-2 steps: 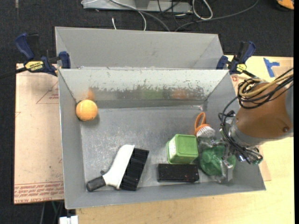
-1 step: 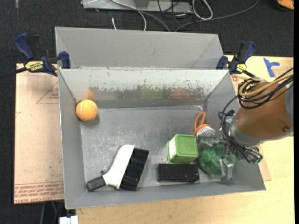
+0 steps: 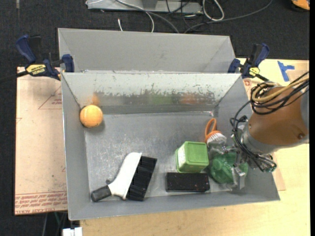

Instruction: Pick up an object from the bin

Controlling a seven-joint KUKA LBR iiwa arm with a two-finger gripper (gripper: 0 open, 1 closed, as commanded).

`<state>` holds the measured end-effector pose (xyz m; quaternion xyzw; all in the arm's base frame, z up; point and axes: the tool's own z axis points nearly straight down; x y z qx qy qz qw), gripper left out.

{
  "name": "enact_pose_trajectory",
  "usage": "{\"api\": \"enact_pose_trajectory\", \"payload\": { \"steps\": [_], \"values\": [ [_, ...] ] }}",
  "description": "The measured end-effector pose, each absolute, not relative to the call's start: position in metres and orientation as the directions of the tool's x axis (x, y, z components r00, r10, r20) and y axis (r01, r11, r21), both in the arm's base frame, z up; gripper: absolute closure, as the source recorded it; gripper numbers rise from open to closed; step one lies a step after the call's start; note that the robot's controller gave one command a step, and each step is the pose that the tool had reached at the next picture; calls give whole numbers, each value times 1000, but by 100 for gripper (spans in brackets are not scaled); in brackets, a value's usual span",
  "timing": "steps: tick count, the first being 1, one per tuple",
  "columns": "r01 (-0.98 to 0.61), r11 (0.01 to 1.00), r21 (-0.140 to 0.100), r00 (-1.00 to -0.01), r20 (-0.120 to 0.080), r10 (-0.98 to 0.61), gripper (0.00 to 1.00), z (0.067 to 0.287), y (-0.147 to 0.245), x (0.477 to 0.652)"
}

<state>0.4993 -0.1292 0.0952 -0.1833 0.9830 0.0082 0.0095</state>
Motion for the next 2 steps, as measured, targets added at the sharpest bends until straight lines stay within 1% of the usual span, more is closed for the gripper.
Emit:
{"api": "enact_pose_trajectory", "payload": {
  "steps": [1,2],
  "values": [
    [-362,932,9,-932,-23,-362,100,103,-130,496],
    [-363,932,10,-932,-24,-363,100,112,-129,498]
  ]
}}
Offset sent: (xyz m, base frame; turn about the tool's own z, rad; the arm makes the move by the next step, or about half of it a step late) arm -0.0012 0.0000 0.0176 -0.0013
